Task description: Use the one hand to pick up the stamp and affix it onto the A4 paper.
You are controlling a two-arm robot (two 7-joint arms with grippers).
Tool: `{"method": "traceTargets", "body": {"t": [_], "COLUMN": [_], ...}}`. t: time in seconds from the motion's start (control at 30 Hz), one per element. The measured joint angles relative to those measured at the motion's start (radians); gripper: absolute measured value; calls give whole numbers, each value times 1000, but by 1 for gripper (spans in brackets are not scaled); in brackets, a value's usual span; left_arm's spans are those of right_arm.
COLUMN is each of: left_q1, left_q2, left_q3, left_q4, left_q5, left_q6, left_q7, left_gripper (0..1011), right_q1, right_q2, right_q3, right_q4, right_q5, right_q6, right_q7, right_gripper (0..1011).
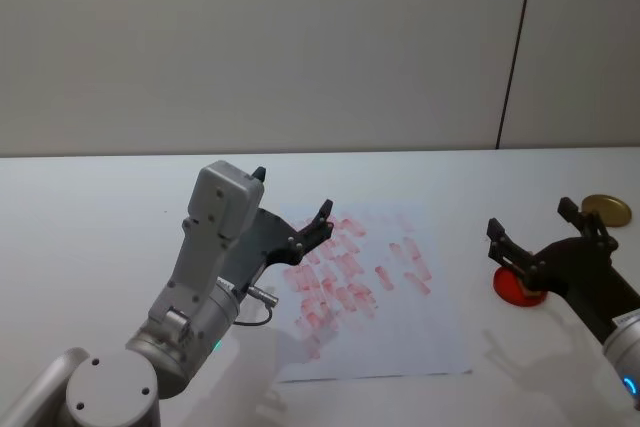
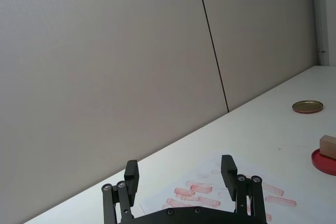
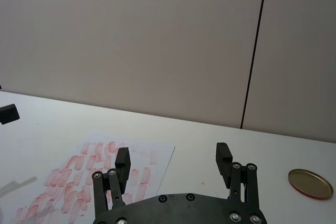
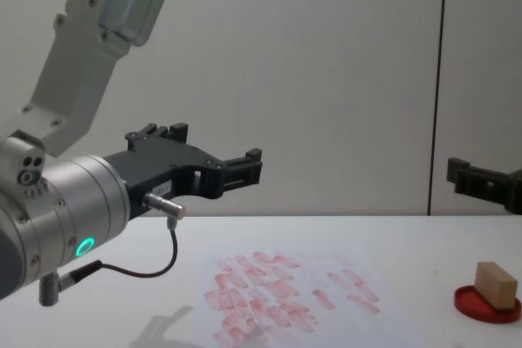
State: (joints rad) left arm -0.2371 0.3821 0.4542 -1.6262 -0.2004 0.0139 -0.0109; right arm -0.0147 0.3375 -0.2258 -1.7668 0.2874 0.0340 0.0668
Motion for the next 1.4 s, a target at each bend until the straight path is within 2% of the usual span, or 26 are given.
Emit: {"method": "traceTargets", "body": {"t": [1.4], "left_q1": [0], "left_q2": [0], "left_q3": [0], "left_q4": [0], "left_q5": [0], "left_q6": [0], "left_q7": [0], "left_gripper": [993], "right_q1": [0], "right_q2": [0], "right_q3": [0], "right_q4": [0], "right_q5": [0], "right_q6": [0], "right_q7": [0], "right_gripper": [1001]}}
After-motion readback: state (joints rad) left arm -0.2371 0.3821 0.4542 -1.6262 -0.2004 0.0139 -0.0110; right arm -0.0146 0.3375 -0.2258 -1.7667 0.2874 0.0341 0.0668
